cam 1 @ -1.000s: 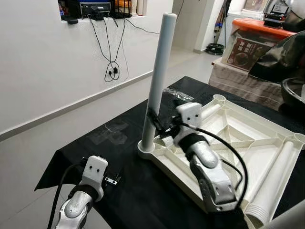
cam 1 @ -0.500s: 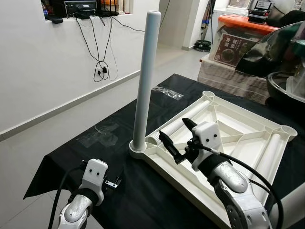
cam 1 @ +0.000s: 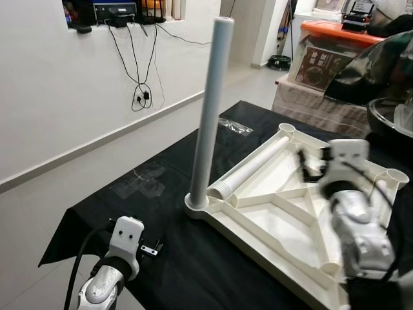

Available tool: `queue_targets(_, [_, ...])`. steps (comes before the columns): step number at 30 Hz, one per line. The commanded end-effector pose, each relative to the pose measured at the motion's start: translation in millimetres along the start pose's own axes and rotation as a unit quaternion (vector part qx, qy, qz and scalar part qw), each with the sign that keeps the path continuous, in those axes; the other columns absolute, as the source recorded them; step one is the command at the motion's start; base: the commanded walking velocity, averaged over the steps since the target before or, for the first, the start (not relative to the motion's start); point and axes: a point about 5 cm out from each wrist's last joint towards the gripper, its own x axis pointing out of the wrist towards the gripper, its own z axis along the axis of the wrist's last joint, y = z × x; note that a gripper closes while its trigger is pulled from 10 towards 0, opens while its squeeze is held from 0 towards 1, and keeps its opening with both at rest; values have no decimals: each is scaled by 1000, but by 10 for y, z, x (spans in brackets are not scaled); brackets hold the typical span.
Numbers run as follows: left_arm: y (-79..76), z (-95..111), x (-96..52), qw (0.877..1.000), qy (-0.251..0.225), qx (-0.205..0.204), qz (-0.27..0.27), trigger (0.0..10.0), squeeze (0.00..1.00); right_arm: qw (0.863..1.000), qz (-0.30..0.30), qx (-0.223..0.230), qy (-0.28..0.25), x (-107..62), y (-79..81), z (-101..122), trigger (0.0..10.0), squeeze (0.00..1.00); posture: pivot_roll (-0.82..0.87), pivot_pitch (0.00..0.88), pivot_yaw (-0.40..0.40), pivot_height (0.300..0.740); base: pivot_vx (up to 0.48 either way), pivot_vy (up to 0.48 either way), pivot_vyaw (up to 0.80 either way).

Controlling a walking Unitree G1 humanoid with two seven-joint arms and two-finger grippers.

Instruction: Building children table

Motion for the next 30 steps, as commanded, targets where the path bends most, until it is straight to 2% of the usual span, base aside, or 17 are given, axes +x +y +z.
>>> queue_targets(1, [-24, -14, -20, 1000, 6, -6, -2, 10000, 0, 1000, -14, -1, -6, 36, -74, 19, 10000, 0, 11, 0, -97, 740, 0, 0, 0])
queue_targets(2, [-23, -17, -24, 1000, 6, -6, -2, 10000, 0, 1000, -14, -1, -7, 43, -94, 21, 10000, 0, 11, 0, -97, 740, 0, 0, 0])
queue_targets(5, [-25, -23, -35, 1000, 8, -7, -2, 10000, 0, 999, -15, -26, -37, 124, -319, 96, 10000, 0, 6, 0, -90, 740, 0, 0, 0])
queue_targets(9, [-25, -22, -37, 1000, 8, -7, -2, 10000, 0, 998, -19, -33, -48, 180, -421, 130, 10000, 0, 5, 0, -86, 740, 0, 0, 0])
queue_targets(11, [-33, -21, -20, 1000, 8, -6, -7, 10000, 0, 996, 5, -60, -61, 317, -616, 211, 10000, 0, 0, 0, -78, 740, 0, 0, 0])
queue_targets(14, [-27, -10, 5, 1000, 7, -3, -9, 10000, 0, 992, 21, -89, -83, 438, -754, 350, 10000, 0, 7, 0, -79, 740, 0, 0, 0])
queue_targets(16, [-24, -8, 8, 1000, 7, -3, -9, 10000, 0, 992, 21, -93, -86, 452, -764, 371, 10000, 0, 7, 0, -79, 740, 0, 0, 0])
queue_targets(18, [-16, 0, 7, 1000, 5, -2, -6, 10000, 0, 990, -12, -109, -84, 548, -921, 449, 10000, 0, 28, 0, -91, 740, 0, 0, 0])
queue_targets(19, [-16, 0, 7, 1000, 5, -2, -6, 10000, 0, 990, -12, -109, -84, 548, -921, 449, 10000, 0, 28, 0, -91, 740, 0, 0, 0])
queue_targets(22, [3, 3, -18, 1000, 5, 1, 1, 10000, 0, 988, -45, -126, -77, 596, -1075, 476, 10000, 0, 31, 0, -92, 740, 0, 0, 0])
queue_targets(26, [22, -4, -38, 1000, 7, 1, 5, 10000, 0, 986, -47, -137, -77, 592, -1102, 458, 10000, 0, 44, 0, -96, 740, 0, 0, 0])
queue_targets(27, [31, -9, -49, 1000, 8, 3, 6, 10000, 0, 980, -56, -174, -80, 572, -1195, 445, 10000, 0, 44, 0, -96, 740, 0, 0, 0])
queue_targets(28, [31, -9, -49, 1000, 8, 3, 6, 10000, 0, 980, -56, -174, -80, 572, -1195, 445, 10000, 0, 44, 0, -96, 740, 0, 0, 0])
queue_targets(30, [37, -13, -51, 1000, 9, 5, 5, 10000, 0, 974, -74, -201, -75, 536, -1343, 428, 10000, 0, 39, 0, -83, 740, 0, 0, 0])
